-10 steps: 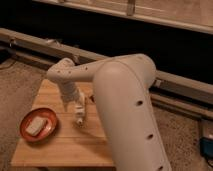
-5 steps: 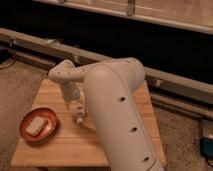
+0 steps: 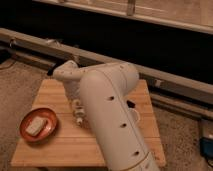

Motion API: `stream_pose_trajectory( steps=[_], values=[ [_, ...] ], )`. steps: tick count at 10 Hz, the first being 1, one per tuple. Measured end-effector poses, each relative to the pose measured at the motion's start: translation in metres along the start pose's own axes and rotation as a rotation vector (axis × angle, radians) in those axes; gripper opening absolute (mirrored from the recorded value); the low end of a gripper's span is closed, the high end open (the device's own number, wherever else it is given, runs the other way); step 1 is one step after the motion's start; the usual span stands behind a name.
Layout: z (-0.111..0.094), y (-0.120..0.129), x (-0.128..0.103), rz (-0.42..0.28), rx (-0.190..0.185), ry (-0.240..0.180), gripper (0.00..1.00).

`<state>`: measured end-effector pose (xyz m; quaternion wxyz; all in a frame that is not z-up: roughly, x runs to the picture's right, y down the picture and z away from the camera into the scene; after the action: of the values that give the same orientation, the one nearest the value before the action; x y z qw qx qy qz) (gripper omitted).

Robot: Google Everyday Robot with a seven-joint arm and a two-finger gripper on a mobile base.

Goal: Place the bottle in the ceramic bowl

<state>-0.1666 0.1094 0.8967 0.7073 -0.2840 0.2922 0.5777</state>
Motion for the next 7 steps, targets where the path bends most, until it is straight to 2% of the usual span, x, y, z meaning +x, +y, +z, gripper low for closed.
stream_pose_trajectory(
  steps=[1,2,4,7],
  values=[
    [0.002,0.001,-0.001,-0.001,-0.005,0.009,0.64],
    [0.003,0.001,-0.002,-0.002,-0.017,0.019,0.58],
    [0.0,0.003,0.0,-0.006,-0.041,0.036,0.38],
    [-0.036,0.005,0.015,-0.047,-0.083,0.035,0.06]
  ],
)
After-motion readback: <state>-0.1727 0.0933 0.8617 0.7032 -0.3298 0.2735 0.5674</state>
